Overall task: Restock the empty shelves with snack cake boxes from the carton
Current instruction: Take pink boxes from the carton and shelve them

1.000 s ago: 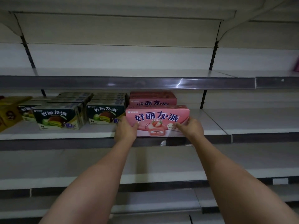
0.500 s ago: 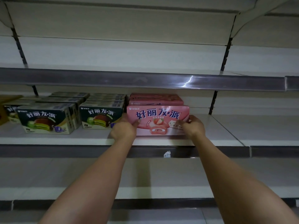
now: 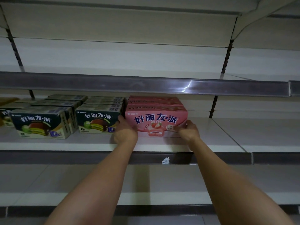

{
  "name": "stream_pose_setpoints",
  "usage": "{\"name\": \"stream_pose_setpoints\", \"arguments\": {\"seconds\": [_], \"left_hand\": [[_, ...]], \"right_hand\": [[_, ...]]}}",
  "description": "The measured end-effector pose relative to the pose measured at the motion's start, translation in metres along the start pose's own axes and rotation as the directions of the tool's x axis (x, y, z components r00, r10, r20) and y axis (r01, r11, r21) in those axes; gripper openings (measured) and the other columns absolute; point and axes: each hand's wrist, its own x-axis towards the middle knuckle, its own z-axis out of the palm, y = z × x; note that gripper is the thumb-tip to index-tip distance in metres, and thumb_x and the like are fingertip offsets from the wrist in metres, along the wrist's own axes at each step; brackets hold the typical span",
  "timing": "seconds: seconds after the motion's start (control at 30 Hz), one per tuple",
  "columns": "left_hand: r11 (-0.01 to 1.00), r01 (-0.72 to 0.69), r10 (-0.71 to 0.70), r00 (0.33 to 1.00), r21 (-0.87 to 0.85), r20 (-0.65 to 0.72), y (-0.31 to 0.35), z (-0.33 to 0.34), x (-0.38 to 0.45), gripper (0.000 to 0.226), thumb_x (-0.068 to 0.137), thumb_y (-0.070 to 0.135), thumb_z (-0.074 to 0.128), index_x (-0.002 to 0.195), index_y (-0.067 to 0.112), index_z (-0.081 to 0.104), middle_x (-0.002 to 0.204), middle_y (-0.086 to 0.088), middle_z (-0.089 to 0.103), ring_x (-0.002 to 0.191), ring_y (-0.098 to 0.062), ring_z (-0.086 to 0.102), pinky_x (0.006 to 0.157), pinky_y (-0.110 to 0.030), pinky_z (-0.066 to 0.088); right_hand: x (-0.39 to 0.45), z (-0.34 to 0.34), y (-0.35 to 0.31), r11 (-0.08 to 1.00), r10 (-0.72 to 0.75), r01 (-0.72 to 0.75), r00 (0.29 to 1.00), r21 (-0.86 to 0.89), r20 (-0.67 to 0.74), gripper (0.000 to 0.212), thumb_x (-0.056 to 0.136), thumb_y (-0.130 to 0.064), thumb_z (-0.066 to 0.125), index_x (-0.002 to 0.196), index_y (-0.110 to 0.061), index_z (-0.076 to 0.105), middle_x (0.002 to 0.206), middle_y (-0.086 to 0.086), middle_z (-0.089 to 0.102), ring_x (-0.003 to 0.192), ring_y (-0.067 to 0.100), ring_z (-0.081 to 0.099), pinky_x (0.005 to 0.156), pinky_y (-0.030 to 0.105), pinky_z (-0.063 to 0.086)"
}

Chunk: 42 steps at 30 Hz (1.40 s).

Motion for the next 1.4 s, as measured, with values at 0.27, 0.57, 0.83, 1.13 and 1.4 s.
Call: {"name": "stream_pose_setpoints", "arguments": {"seconds": [0.27,0.57,0.83,1.13,1.4], "left_hand": [[0.999,0.014,-0.007,0.986,-0.04,0.167,0.008,-0.002,-0.014,0.04,0.097,0.028,0.049,0.13,0.005,0.048,0.134,-0.019,0.048,0.108,-0.035,0.057,0.085,-0.036,0.045],[0.996,0.088,-0.084,0.988,-0.023,0.132,0.001,-0.052,-0.045,0.034,0.098,0.024,0.047,0.121,0.001,0.056,0.124,-0.023,0.058,0.113,-0.037,0.054,0.088,-0.035,0.043],[0.948,0.318,-0.319,0.948,0.027,0.019,-0.054,-0.108,-0.121,0.034,0.097,0.024,0.05,0.122,0.003,0.057,0.123,-0.02,0.06,0.115,-0.034,0.055,0.092,-0.034,0.043],[0.807,0.591,-0.584,0.799,0.007,-0.146,-0.156,-0.194,-0.24,0.032,0.098,0.022,0.049,0.122,0.003,0.057,0.119,-0.018,0.061,0.107,-0.033,0.057,0.083,-0.033,0.045],[0.621,0.772,-0.771,0.571,-0.134,-0.281,-0.242,-0.268,-0.321,0.026,0.095,0.02,0.052,0.111,0.003,0.063,0.109,-0.017,0.065,0.104,-0.034,0.059,0.082,-0.03,0.043]], "right_hand": [[-0.014,0.0,-0.013,0.982,0.081,-0.088,0.995,0.169,0.05,0.047,0.078,-0.018,0.076,0.117,-0.011,0.051,0.121,0.008,0.061,0.109,0.028,0.058,0.096,0.038,0.047],[-0.048,-0.024,-0.024,0.993,0.044,-0.019,0.975,-0.117,0.219,0.035,0.093,-0.03,0.056,0.122,-0.01,0.053,0.119,0.011,0.061,0.108,0.03,0.055,0.087,0.032,0.042],[-0.106,-0.009,-0.027,0.978,-0.056,0.134,0.906,-0.16,0.419,0.06,0.094,-0.038,0.054,0.144,-0.01,0.037,0.147,0.012,0.04,0.13,0.031,0.043,0.108,0.038,0.037],[-0.21,0.056,-0.022,0.965,-0.071,0.227,0.704,-0.13,0.706,0.057,0.094,-0.032,0.055,0.142,-0.004,0.04,0.147,0.013,0.041,0.134,0.029,0.041,0.108,0.031,0.031],[-0.318,0.127,-0.022,0.933,0.008,0.322,0.426,-0.16,0.905,0.06,0.096,-0.035,0.052,0.144,-0.004,0.035,0.148,0.012,0.04,0.135,0.027,0.039,0.106,0.031,0.033]]}}
